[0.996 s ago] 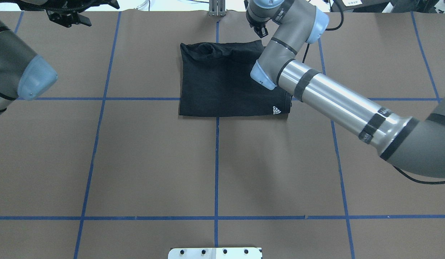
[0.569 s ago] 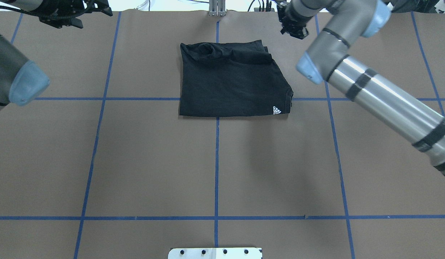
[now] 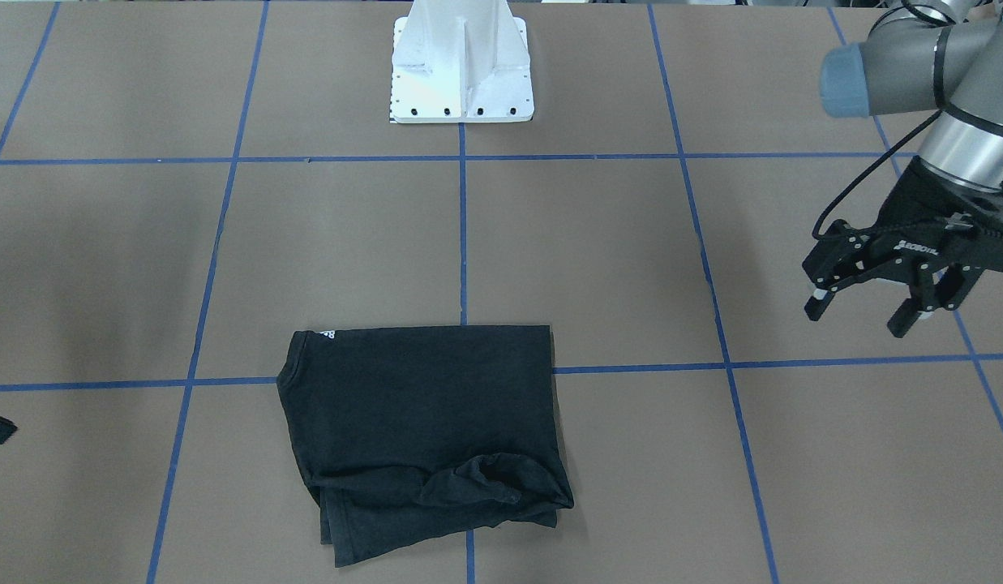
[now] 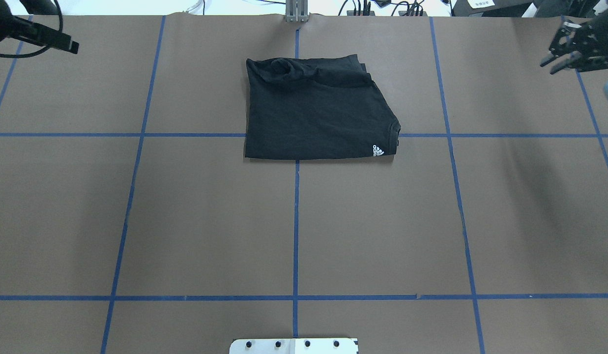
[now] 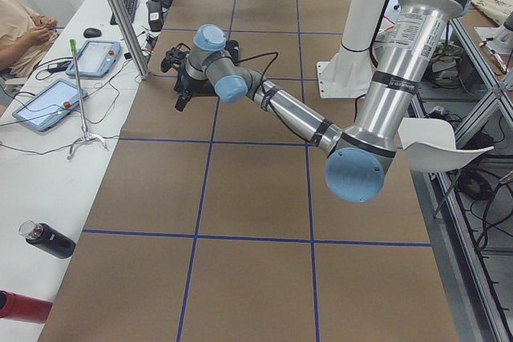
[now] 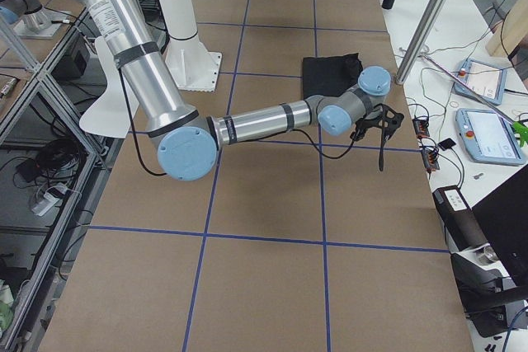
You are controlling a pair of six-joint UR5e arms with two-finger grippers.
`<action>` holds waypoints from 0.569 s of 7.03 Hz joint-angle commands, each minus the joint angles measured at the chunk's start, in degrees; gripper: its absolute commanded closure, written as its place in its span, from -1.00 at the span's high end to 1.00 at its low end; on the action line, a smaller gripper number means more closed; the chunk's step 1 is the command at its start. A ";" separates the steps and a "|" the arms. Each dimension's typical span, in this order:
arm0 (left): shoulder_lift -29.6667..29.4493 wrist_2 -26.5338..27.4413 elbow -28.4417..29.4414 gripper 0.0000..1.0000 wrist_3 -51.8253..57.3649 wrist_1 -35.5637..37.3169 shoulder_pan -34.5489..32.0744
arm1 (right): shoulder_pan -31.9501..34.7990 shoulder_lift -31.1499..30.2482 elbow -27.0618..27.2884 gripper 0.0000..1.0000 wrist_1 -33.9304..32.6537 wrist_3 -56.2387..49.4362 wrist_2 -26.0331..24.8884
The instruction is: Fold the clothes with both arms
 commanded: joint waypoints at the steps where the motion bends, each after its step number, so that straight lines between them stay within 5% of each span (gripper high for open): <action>1: 5.65 -3.78 0.76 1.00 17.35 -0.46 -5.56 | 5.77 -10.12 1.49 1.00 -3.51 -27.98 -0.09; 3: 7.16 -6.48 3.29 1.00 22.16 -0.02 -8.55 | 11.99 -10.24 2.36 1.00 -22.67 -59.51 -5.80; 4: 7.42 -11.73 6.09 1.00 25.12 0.24 -11.61 | 13.95 -9.80 6.20 1.00 -29.84 -64.27 -6.77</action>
